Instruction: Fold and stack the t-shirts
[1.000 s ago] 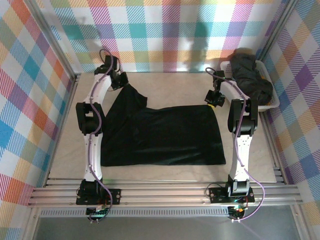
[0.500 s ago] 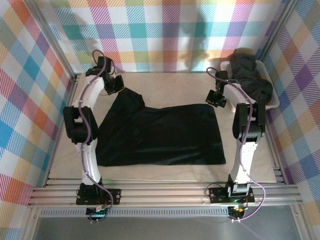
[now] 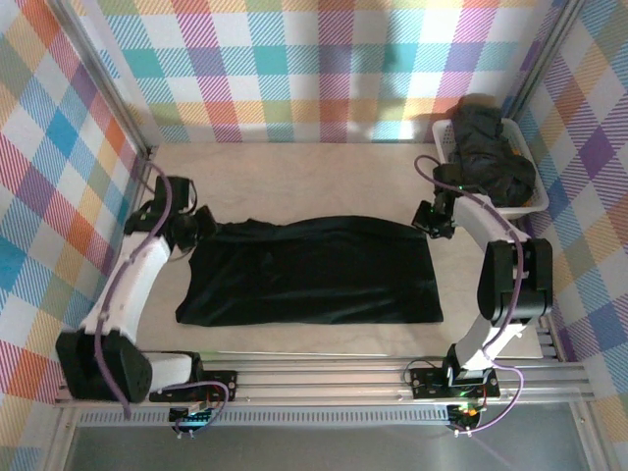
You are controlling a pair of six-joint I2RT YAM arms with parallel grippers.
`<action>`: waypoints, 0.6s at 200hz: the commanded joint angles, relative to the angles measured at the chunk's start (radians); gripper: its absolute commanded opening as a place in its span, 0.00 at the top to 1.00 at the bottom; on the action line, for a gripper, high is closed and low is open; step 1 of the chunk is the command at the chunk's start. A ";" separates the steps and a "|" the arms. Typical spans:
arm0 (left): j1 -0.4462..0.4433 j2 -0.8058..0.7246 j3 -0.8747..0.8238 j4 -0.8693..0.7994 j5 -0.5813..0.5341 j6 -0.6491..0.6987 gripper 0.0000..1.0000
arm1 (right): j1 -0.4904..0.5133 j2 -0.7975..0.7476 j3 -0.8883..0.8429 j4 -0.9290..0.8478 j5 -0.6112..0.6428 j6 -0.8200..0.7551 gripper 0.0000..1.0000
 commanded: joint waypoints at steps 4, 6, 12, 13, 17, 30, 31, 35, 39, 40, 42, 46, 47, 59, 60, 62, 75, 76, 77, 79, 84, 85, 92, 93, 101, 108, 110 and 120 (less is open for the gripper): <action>0.010 -0.154 -0.108 -0.053 -0.118 -0.092 1.00 | -0.010 -0.087 -0.098 0.005 0.026 0.047 1.00; 0.010 -0.162 -0.117 -0.057 -0.120 -0.098 1.00 | -0.009 -0.094 -0.105 0.005 0.027 0.050 1.00; 0.010 -0.184 -0.140 -0.066 -0.126 -0.115 1.00 | -0.009 -0.105 -0.125 0.004 0.033 0.055 1.00; 0.010 -0.188 -0.144 -0.068 -0.126 -0.117 1.00 | -0.009 -0.107 -0.129 0.003 0.034 0.056 1.00; 0.010 -0.200 -0.160 -0.070 -0.128 -0.126 1.00 | -0.009 -0.114 -0.140 0.000 0.037 0.060 1.00; 0.010 -0.227 -0.190 -0.101 -0.149 -0.157 1.00 | -0.015 -0.136 -0.172 -0.015 0.055 0.070 1.00; 0.010 -0.228 -0.191 -0.104 -0.151 -0.159 1.00 | -0.016 -0.138 -0.174 -0.016 0.055 0.070 1.00; 0.010 -0.234 -0.199 -0.112 -0.155 -0.171 1.00 | -0.020 -0.145 -0.183 -0.018 0.057 0.071 1.00; 0.010 -0.241 -0.210 -0.114 -0.155 -0.180 1.00 | -0.023 -0.152 -0.192 -0.018 0.056 0.073 1.00; 0.011 -0.243 -0.212 -0.115 -0.155 -0.183 1.00 | -0.024 -0.153 -0.194 -0.019 0.056 0.073 1.00; 0.010 -0.246 -0.216 -0.116 -0.154 -0.188 1.00 | -0.026 -0.156 -0.199 -0.020 0.056 0.075 1.00; 0.010 -0.253 -0.227 -0.115 -0.152 -0.196 1.00 | -0.030 -0.161 -0.208 -0.020 0.056 0.076 1.00; 0.010 -0.254 -0.229 -0.115 -0.150 -0.199 1.00 | -0.031 -0.162 -0.210 -0.019 0.055 0.075 1.00; 0.010 -0.269 -0.261 -0.105 -0.136 -0.222 1.00 | -0.039 -0.166 -0.228 -0.015 0.037 0.075 1.00; 0.011 -0.271 -0.264 -0.103 -0.135 -0.222 1.00 | -0.040 -0.166 -0.229 -0.014 0.034 0.074 1.00; 0.010 -0.273 -0.269 -0.102 -0.131 -0.228 1.00 | -0.040 -0.165 -0.231 -0.013 0.030 0.074 1.00; 0.010 -0.279 -0.297 -0.096 -0.120 -0.250 1.00 | -0.040 -0.161 -0.242 -0.009 0.006 0.068 1.00; 0.010 -0.280 -0.300 -0.096 -0.120 -0.251 1.00 | -0.041 -0.161 -0.242 -0.010 0.005 0.069 1.00; 0.010 -0.280 -0.303 -0.096 -0.119 -0.252 1.00 | -0.040 -0.160 -0.243 -0.009 0.003 0.070 1.00; 0.010 -0.281 -0.305 -0.095 -0.118 -0.255 1.00 | -0.040 -0.160 -0.244 -0.009 -0.001 0.070 1.00; 0.010 -0.281 -0.313 -0.096 -0.115 -0.260 1.00 | -0.041 -0.161 -0.248 -0.008 -0.005 0.071 1.00; 0.010 -0.281 -0.314 -0.097 -0.114 -0.261 1.00 | -0.040 -0.160 -0.248 -0.007 -0.006 0.071 1.00; 0.010 -0.281 -0.320 -0.103 -0.115 -0.268 1.00 | -0.040 -0.165 -0.254 -0.004 -0.011 0.072 1.00; 0.010 -0.282 -0.321 -0.104 -0.116 -0.269 1.00 | -0.041 -0.165 -0.255 -0.004 -0.011 0.072 1.00; 0.010 -0.286 -0.326 -0.110 -0.124 -0.273 1.00 | -0.040 -0.170 -0.259 -0.001 -0.013 0.072 1.00; 0.010 -0.291 -0.329 -0.119 -0.139 -0.279 1.00 | -0.041 -0.175 -0.260 -0.002 -0.012 0.072 1.00; 0.010 -0.293 -0.330 -0.122 -0.143 -0.281 1.00 | -0.041 -0.175 -0.260 -0.002 -0.011 0.072 1.00; 0.010 -0.302 -0.339 -0.128 -0.161 -0.292 1.00 | -0.041 -0.179 -0.258 -0.003 -0.012 0.069 1.00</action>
